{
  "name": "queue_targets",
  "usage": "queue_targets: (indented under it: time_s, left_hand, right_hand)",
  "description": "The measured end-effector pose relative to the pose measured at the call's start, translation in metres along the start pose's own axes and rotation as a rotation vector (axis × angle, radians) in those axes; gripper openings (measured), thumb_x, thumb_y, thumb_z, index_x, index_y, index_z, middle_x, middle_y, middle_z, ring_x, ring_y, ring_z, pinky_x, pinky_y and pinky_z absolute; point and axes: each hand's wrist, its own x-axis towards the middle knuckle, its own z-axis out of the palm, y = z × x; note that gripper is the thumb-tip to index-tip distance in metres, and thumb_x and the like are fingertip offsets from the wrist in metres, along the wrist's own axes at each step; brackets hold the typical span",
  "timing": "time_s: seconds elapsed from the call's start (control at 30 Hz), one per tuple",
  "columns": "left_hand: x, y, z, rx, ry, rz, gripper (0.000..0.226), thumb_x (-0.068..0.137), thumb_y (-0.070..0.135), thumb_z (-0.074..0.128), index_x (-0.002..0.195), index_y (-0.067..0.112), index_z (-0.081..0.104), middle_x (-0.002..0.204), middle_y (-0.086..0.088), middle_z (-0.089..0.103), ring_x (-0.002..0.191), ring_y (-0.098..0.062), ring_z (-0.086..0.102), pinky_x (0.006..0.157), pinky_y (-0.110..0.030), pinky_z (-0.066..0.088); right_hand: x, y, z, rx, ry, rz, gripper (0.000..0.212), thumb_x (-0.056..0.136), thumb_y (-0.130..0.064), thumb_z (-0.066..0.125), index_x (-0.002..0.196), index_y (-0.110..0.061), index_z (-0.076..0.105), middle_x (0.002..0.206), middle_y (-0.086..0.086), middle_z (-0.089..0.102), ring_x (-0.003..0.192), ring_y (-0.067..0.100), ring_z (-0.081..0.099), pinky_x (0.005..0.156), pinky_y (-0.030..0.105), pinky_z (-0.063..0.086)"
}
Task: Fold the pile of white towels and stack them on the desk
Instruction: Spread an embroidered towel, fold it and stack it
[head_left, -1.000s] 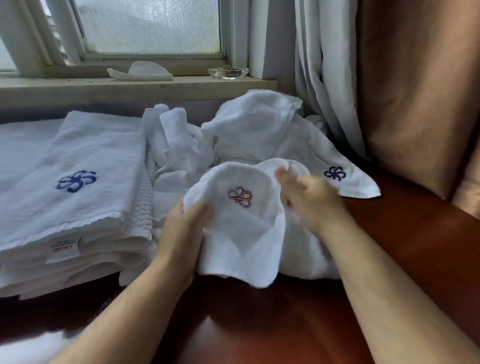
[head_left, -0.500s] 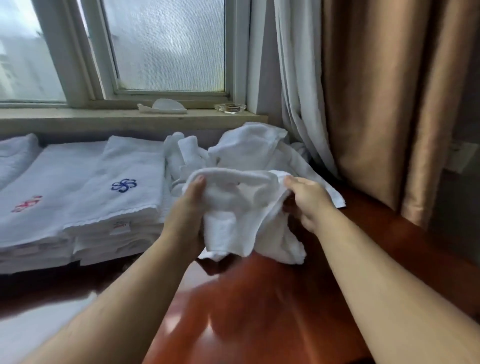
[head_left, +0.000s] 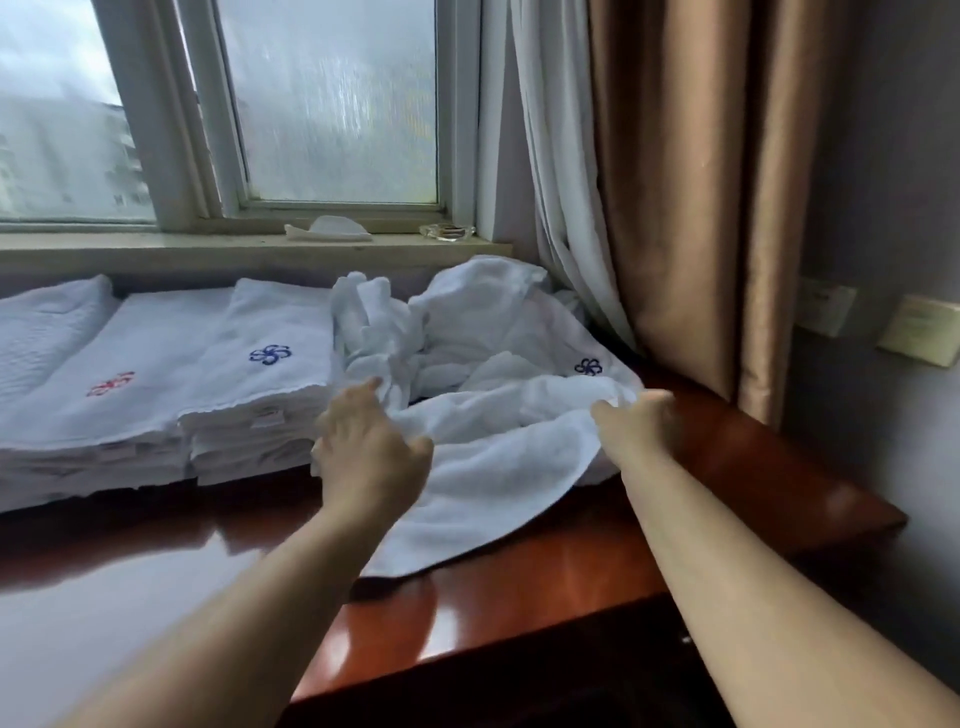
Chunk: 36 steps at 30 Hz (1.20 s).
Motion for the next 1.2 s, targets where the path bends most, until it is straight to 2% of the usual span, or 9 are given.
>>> queue_targets:
  time_s: [0.23,0.4,0.5,0.57,0.63,0.73,0.83,1.03,1.2]
  left_hand:
    - [0.019,0.008,0.045,0.104,-0.363,0.562,0.045,0.096,0.026,0.059,0.140,0.030,0.049,0.148,0.007,0.041,0.135,-0.016,0.041,0.106,-0.033,0.040]
    - [0.023,-0.005,0.075,0.238,-0.506,0.560,0.082,0.080,0.062,0.069,0.150,0.032,0.038,0.152,0.006,0.039,0.144,-0.016,0.029,0.115,-0.030,0.028]
    - [0.036,0.006,0.066,0.350,-0.725,0.475,0.100,0.056,0.082,0.066,0.144,0.039,0.043,0.142,0.010,0.044,0.133,-0.016,0.041,0.103,-0.033,0.037]
    - [0.046,0.020,0.059,0.382,-0.845,0.375,0.102,0.053,0.096,0.052,0.136,0.036,0.054,0.134,0.009,0.050,0.123,-0.017,0.049,0.094,-0.032,0.039]
    - [0.051,0.025,0.064,0.285,-0.777,0.321,0.072,0.085,0.083,0.038,0.122,0.028,0.067,0.125,-0.001,0.062,0.118,-0.024,0.056,0.088,-0.031,0.036]
    - [0.045,0.010,0.070,0.166,-0.631,0.442,0.048,0.105,0.052,0.034,0.087,0.028,0.071,0.120,-0.006,0.064,0.120,-0.028,0.053,0.099,-0.031,0.037]
    - [0.042,-0.010,0.073,0.015,-0.666,0.450,0.028,0.098,0.053,0.051,0.105,0.040,0.075,0.131,0.005,0.056,0.130,-0.022,0.045,0.113,-0.039,0.033]
    - [0.023,-0.005,0.058,0.397,-0.810,0.171,0.138,0.039,0.104,0.043,0.158,0.042,0.011,0.167,0.007,0.001,0.153,-0.030,0.000,0.124,-0.051,0.009]
    - [0.008,-0.001,0.048,0.428,-0.754,-0.075,0.147,0.044,0.106,0.043,0.160,0.029,-0.004,0.167,-0.004,-0.006,0.153,-0.036,0.000,0.123,-0.053,0.009]
  right_hand:
    - [0.025,-0.015,0.020,-0.328,-0.100,-0.565,0.059,0.088,-0.034,0.066,0.142,-0.016,0.050,0.144,0.011,0.045,0.133,0.031,0.044,0.105,0.038,0.039]
    - [0.052,-0.006,0.041,-0.706,-0.207,-0.300,0.083,0.072,-0.071,0.062,0.133,-0.016,0.049,0.121,0.008,0.060,0.112,0.032,0.060,0.084,0.037,0.049]
    - [0.051,-0.007,0.049,-0.870,-0.381,-0.250,0.050,0.064,-0.061,0.057,0.092,-0.020,0.061,0.096,0.003,0.066,0.085,0.028,0.065,0.081,0.039,0.057]
    - [0.052,-0.010,0.055,-0.894,-0.448,-0.321,0.048,0.070,-0.050,0.050,0.101,-0.014,0.060,0.106,0.012,0.066,0.088,0.030,0.064,0.079,0.038,0.056]
    - [0.050,-0.014,0.058,-0.576,-0.430,-0.354,0.046,0.081,-0.043,0.051,0.111,-0.010,0.063,0.104,0.011,0.068,0.086,0.026,0.062,0.064,0.030,0.048]
    - [0.039,-0.017,0.041,0.515,-0.147,-0.083,0.032,0.078,-0.038,0.067,0.095,-0.012,0.072,0.086,0.000,0.074,0.084,0.025,0.071,0.060,0.026,0.050]
    - [0.033,-0.005,0.025,0.982,0.026,0.143,0.022,0.076,-0.034,0.069,0.085,-0.015,0.075,0.077,0.002,0.078,0.072,0.023,0.076,0.052,0.025,0.055]
    - [0.021,0.052,0.001,0.444,0.298,0.274,0.057,0.080,-0.013,0.069,0.133,-0.003,0.051,0.127,0.016,0.063,0.109,0.036,0.066,0.083,0.037,0.055]
    - [-0.004,0.064,-0.029,0.104,0.436,0.017,0.067,0.086,-0.004,0.058,0.146,-0.027,0.040,0.141,0.012,0.045,0.114,0.038,0.059,0.082,0.041,0.049]
